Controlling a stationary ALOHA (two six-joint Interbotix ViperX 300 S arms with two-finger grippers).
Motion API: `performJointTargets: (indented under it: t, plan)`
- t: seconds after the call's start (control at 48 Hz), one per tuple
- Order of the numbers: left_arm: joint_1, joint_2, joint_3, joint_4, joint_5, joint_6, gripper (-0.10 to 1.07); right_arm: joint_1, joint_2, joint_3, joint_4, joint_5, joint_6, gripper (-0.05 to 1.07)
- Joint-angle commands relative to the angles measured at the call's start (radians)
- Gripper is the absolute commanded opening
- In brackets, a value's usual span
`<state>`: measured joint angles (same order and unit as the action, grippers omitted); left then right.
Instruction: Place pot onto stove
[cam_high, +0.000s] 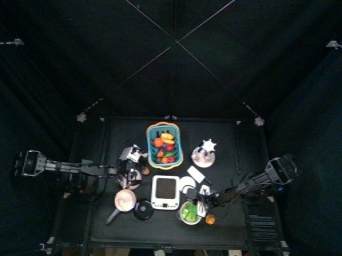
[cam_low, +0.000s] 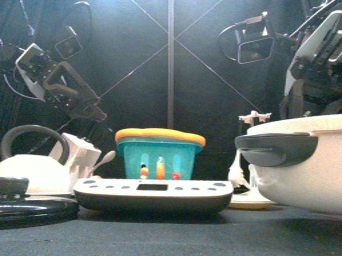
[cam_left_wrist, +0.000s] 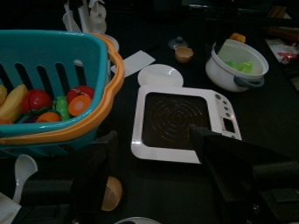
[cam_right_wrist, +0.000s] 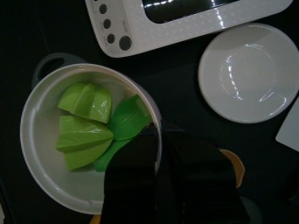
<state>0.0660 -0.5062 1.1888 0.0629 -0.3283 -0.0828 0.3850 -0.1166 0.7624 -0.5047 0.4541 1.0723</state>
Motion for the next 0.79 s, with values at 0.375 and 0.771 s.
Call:
performJointTargets:
  t: [0.375, 0.771]
  plan:
    - [-0.005, -0.080, 0.002, -0.002, -0.005, 0.003, 0.98, -0.178, -0.052, -0.150, -0.021, 0.008, 0.003, 0.41]
    - [-0.005, -0.118, 0.023, 0.002, -0.005, 0.006, 0.98, -0.339, 0.081, -0.302, -0.011, -0.043, 0.006, 0.40]
